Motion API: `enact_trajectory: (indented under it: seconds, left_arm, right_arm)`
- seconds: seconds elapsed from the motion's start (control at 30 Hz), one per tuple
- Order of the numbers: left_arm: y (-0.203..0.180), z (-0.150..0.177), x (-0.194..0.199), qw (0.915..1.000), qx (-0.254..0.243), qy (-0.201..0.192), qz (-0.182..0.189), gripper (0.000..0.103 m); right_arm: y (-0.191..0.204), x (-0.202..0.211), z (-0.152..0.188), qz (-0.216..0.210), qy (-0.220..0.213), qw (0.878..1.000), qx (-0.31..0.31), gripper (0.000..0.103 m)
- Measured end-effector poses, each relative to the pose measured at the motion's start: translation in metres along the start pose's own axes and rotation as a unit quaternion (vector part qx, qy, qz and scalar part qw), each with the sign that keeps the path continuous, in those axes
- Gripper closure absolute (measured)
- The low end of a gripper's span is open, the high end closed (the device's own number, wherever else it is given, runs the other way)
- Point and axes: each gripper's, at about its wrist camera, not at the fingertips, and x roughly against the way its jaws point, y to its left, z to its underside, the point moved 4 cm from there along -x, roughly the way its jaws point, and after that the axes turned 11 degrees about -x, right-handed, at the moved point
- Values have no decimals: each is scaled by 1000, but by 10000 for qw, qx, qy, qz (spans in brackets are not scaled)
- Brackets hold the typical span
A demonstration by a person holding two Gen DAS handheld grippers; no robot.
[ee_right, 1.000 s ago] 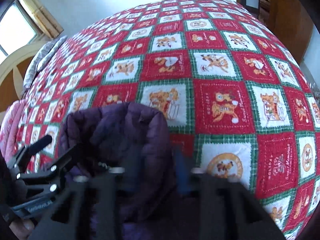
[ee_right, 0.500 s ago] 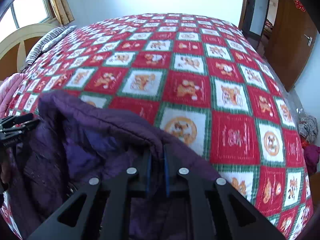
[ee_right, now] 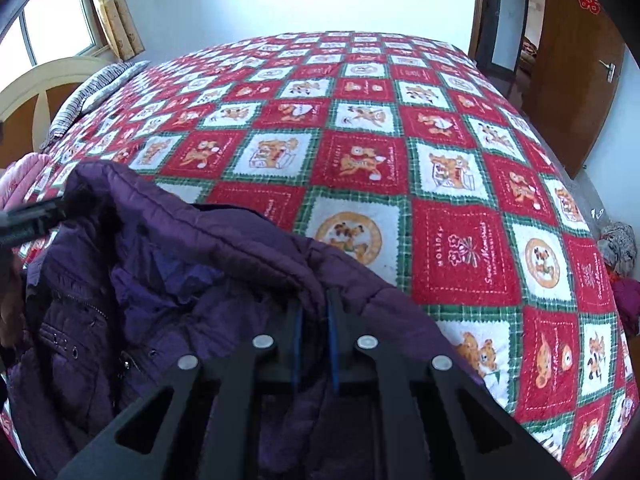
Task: Fold large clothes
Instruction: 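Grasp the jacket hem with both tools and lift it toward the collar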
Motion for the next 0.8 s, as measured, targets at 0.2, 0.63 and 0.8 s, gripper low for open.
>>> enact_trajectory:
  seconds: [0.2,0.63,0.8]
  left_arm:
    - [-3,38,8,9988,-443,162,91,82]
    - [-3,52,13,9972,-707,183,127,82]
    - [-6,60,16,9965,-813,130,144,82]
  right_arm:
    - [-2,-9,4,-99,186,9998,-1,90]
    - [-16,52,-24,-550,-598,9919,-975,43]
    - [8,16,-45,-802,-290,9908,-1055,43]
